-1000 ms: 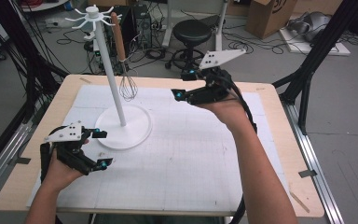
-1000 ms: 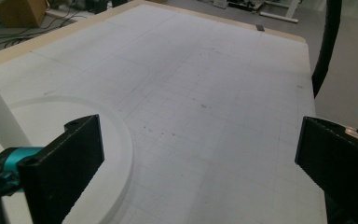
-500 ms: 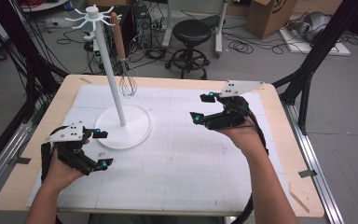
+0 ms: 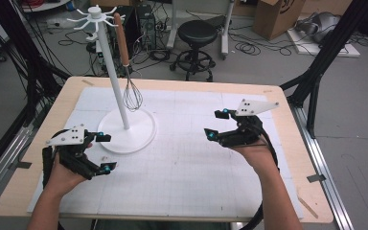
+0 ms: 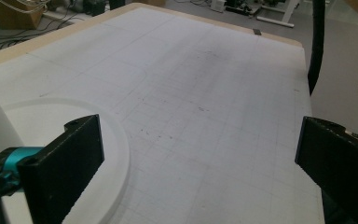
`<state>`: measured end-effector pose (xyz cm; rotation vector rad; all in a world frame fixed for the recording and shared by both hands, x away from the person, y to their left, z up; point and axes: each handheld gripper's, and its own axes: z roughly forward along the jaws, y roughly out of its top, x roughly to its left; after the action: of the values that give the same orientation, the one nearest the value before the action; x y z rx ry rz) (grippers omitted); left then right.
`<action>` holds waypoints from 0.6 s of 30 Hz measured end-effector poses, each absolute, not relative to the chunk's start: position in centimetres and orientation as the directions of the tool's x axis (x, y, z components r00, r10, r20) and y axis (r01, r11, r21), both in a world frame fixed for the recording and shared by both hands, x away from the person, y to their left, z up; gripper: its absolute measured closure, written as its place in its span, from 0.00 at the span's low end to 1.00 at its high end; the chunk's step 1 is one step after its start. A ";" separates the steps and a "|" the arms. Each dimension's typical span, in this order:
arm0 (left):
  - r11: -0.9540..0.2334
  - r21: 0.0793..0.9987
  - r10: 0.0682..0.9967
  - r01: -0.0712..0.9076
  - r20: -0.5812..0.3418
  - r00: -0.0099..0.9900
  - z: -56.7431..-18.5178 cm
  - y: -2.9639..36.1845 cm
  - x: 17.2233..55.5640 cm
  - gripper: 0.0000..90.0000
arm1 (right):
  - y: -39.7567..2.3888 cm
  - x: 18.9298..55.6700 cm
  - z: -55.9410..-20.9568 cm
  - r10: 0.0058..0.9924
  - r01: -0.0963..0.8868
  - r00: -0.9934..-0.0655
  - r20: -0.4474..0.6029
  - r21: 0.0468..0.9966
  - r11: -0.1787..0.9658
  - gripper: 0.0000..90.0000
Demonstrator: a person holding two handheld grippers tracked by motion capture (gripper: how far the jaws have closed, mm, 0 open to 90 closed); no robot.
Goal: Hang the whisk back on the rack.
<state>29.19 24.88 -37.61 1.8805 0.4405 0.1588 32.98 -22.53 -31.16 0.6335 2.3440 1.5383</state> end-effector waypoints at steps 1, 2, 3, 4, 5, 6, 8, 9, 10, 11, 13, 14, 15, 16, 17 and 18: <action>-0.287 0.931 0.377 0.224 -0.105 0.920 -37.6 24.9 29.2 0.02 | -22.5 33.0 -31.2 0.494 0.212 -0.869 0.016 0.916 0.342 0.28; -0.284 0.932 0.381 0.224 -0.105 0.919 -37.6 24.9 29.2 0.02 | -22.7 32.7 -31.8 0.497 0.217 -0.868 0.022 0.915 0.339 0.27; -0.281 0.933 0.381 0.223 -0.105 0.919 -37.6 25.0 29.2 0.02 | -22.7 32.7 -31.8 0.497 0.217 -0.868 0.022 0.915 0.339 0.27; -0.277 0.934 0.378 0.224 -0.108 0.919 -37.6 25.0 29.2 0.02 | -22.8 32.5 -32.1 0.498 0.219 -0.867 0.024 0.916 0.337 0.26; -0.277 0.934 0.379 0.224 -0.108 0.919 -37.6 25.0 29.2 0.02 | -22.9 32.4 -32.5 0.496 0.222 -0.868 0.030 0.917 0.333 0.26; -0.278 0.934 0.379 0.224 -0.108 0.919 -37.6 25.0 29.2 0.02 | -23.1 32.3 -32.8 0.497 0.222 -0.867 0.032 0.918 0.329 0.25; -0.280 0.933 0.379 0.227 -0.110 0.919 -37.6 25.0 29.2 0.02 | -23.5 31.9 -33.9 0.502 0.236 -0.864 0.046 0.916 0.323 0.23; -0.280 0.933 0.379 0.227 -0.110 0.919 -37.6 25.0 29.2 0.02 | -23.5 31.9 -33.9 0.502 0.236 -0.864 0.046 0.916 0.323 0.23; -0.281 0.932 0.381 0.230 -0.112 0.918 -37.7 24.9 29.2 0.02 | -23.9 31.7 -34.8 0.510 0.249 -0.859 0.055 0.914 0.320 0.23; -0.281 0.932 0.381 0.230 -0.112 0.918 -37.7 24.9 29.2 0.02 | -23.9 31.7 -34.8 0.510 0.249 -0.859 0.055 0.914 0.320 0.23; -0.281 0.932 0.381 0.228 -0.110 0.918 -37.7 24.9 29.2 0.02 | -24.4 31.5 -35.9 0.517 0.264 -0.853 0.076 0.917 0.300 0.22; -0.277 0.933 0.381 0.229 -0.112 0.918 -37.7 25.0 29.2 0.02 | -24.7 31.4 -36.4 0.521 0.270 -0.849 0.087 0.919 0.287 0.22; -0.279 0.933 0.382 0.226 -0.108 0.918 -37.6 25.0 29.2 0.02 | -25.2 31.0 -37.3 0.528 0.284 -0.842 0.109 0.923 0.261 0.21; -0.275 0.934 0.382 0.228 -0.111 0.917 -37.6 25.0 29.2 0.02 | -25.2 31.0 -37.3 0.528 0.284 -0.842 0.109 0.923 0.261 0.21; -0.276 0.934 0.382 0.229 -0.112 0.917 -37.7 25.1 29.2 0.02 | -25.4 30.8 -37.7 0.531 0.296 -0.839 0.119 0.919 0.261 0.20; -0.273 0.934 0.387 0.232 -0.114 0.915 -37.7 25.1 29.2 0.02 | -25.6 30.7 -38.0 0.535 0.301 -0.837 0.119 0.916 0.266 0.19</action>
<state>29.24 25.07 -37.69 1.8653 0.4566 0.1593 30.70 -25.60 -38.03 0.7795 2.3205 1.6034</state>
